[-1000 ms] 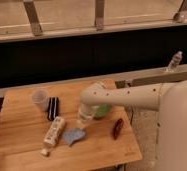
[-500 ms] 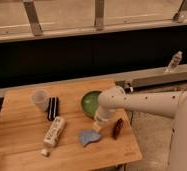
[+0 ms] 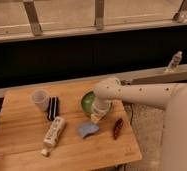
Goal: Wipe the white sponge on the table
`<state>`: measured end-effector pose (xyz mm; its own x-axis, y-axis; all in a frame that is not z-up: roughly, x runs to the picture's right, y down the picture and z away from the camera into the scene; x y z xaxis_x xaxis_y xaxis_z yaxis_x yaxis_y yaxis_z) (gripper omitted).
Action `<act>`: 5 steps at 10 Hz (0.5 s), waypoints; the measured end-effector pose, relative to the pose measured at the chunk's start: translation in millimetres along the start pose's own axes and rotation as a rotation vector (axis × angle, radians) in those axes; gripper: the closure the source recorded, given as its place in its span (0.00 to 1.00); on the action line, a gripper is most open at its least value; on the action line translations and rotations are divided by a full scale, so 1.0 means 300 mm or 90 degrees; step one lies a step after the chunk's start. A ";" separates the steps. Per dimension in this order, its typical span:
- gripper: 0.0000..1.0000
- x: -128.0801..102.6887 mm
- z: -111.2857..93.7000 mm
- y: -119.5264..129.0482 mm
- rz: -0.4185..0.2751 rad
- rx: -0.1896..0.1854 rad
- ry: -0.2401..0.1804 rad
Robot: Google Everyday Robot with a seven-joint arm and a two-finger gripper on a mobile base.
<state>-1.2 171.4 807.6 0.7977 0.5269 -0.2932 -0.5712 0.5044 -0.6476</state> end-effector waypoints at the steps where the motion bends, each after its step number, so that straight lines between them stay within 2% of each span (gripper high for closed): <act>1: 1.00 -0.053 0.013 0.048 -0.026 -0.002 0.006; 3: 1.00 -0.117 0.031 0.157 -0.074 -0.005 0.010; 5: 1.00 -0.127 0.054 0.279 -0.115 -0.011 0.009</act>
<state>-82.5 204.7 776.0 0.8897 0.4190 -0.1811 -0.4151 0.5775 -0.7030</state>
